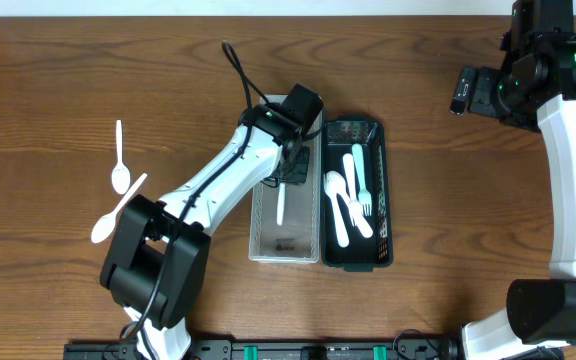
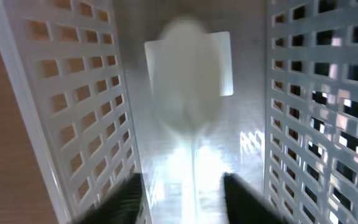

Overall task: Pack container
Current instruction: 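Carry the spoon into the clear basket with the left gripper and release, then move the left gripper to the spoons on the left and grasp one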

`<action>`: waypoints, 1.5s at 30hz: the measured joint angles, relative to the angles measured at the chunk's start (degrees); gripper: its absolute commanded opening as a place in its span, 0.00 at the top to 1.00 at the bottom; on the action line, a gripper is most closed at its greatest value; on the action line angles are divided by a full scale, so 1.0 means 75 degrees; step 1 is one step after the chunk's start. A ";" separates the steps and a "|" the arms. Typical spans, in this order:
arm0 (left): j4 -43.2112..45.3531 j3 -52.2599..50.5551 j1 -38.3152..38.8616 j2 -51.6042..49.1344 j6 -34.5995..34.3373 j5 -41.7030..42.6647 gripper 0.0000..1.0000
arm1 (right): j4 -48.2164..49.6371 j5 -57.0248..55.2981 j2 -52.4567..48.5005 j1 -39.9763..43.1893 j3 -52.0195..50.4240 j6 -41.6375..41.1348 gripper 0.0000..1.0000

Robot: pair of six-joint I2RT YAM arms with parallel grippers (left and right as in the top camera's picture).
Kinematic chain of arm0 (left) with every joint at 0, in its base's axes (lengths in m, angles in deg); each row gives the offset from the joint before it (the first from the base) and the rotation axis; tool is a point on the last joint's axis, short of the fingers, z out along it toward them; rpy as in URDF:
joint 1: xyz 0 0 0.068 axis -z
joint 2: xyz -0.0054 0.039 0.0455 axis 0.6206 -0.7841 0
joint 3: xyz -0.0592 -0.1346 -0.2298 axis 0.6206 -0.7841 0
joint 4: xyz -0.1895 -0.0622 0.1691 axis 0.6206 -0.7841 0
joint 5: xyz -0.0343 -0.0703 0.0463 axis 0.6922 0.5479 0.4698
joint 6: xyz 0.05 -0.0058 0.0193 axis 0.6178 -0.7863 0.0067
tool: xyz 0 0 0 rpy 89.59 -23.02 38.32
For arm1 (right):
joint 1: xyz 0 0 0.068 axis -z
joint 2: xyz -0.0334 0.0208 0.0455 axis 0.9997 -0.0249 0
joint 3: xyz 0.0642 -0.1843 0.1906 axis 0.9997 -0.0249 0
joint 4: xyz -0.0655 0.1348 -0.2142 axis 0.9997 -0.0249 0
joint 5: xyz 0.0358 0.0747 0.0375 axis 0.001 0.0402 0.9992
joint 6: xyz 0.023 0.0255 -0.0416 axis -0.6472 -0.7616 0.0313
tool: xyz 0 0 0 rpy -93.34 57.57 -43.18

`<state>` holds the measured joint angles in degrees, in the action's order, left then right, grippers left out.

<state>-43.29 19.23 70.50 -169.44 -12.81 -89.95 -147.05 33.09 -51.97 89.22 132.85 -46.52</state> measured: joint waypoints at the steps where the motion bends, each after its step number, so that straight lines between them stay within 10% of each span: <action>1: 0.0000 0.0000 0.0000 0.0003 0.0108 -0.0003 0.43 | 0.0006 0.0000 0.0000 0.0000 0.0000 0.0012 0.01; 16: -0.0813 0.0539 -0.0513 0.2879 0.2060 -0.1384 0.17 | 0.0015 0.0000 0.0000 0.0000 0.0000 0.0050 0.01; 24: -0.0997 0.0749 -0.4185 0.4549 0.1996 -0.1632 0.11 | 0.0015 0.0000 0.0000 0.0009 0.0000 0.0050 0.01; 32: -0.0836 0.0743 -0.6467 0.3107 0.2381 -0.0982 0.08 | 0.0015 0.0000 0.0000 0.0012 0.0000 0.0050 0.01; 45: 0.0213 0.0650 -0.6764 -0.0338 0.3585 -0.0487 0.05 | 0.0015 0.0000 0.0000 0.0012 0.0000 0.0044 0.01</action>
<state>-41.69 24.10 19.77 -171.98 14.08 -93.60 -146.94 33.09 -51.97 89.31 132.85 -46.19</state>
